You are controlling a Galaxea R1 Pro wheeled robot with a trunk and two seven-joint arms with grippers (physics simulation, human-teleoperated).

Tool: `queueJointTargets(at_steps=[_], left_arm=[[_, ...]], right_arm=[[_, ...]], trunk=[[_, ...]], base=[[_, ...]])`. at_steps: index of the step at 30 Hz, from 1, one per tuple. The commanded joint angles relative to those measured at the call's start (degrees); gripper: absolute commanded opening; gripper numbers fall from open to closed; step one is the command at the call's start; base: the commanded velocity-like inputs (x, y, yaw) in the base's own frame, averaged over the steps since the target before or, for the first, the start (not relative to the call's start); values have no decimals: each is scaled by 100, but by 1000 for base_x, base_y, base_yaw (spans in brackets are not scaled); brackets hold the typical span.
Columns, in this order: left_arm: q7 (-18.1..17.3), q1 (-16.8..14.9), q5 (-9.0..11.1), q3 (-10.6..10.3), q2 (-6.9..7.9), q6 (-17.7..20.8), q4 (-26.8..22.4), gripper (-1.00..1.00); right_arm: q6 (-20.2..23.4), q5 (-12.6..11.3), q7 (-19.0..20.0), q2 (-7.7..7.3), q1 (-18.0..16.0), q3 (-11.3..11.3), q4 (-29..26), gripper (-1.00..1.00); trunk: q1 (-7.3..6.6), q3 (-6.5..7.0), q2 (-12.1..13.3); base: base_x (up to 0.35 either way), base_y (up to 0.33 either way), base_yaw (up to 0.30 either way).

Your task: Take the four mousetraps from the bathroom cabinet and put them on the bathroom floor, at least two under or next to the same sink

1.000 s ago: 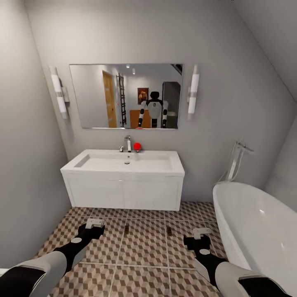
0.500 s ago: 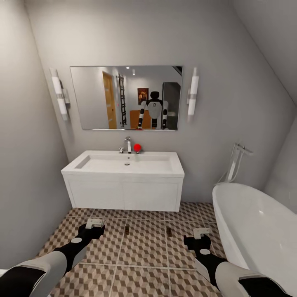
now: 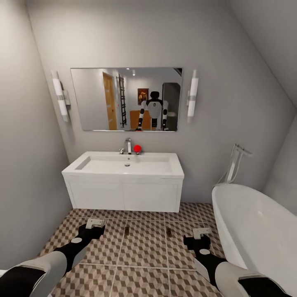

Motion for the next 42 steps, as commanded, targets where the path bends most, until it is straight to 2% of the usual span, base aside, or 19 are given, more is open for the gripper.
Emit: queueJointTargets(at_steps=[1,12,16,24,28,34,35,42], left_arm=[[2,-5,41,-48,0,-19,8,100],[8,-5,46,-44,-33,-19,5,100],[7,9,48,-43,-40,-26,5,100],[10,240,49,-43,-40,-43,4,100],[41,431,52,-42,-40,-31,4,100],[65,860,57,-42,-26,11,6,100],[65,860,57,-42,-26,11,6,100],[53,1500,51,-42,14,63,5,100]], right_arm=[[-8,30,-42,2,-8,34,14,100],[0,9,-34,-14,-8,30,25,100],[7,-9,-25,-6,40,29,51,100],[23,-7,-10,-21,411,28,64,100],[55,-7,0,-23,691,29,67,100],[296,0,7,-7,1298,35,69,100],[296,0,7,-7,1298,35,69,100],[649,-1,24,-24,2051,30,69,100]], trunk=[[-21,9,34],[-263,207,476],[-263,207,476],[-263,207,476],[-263,207,476],[-263,207,476],[-263,207,476],[-263,207,476]], base=[[0,0,0],[0,0,0],[0,0,0],[0,0,0],[0,0,0],[0,0,0],[0,0,0],[0,0,0]])
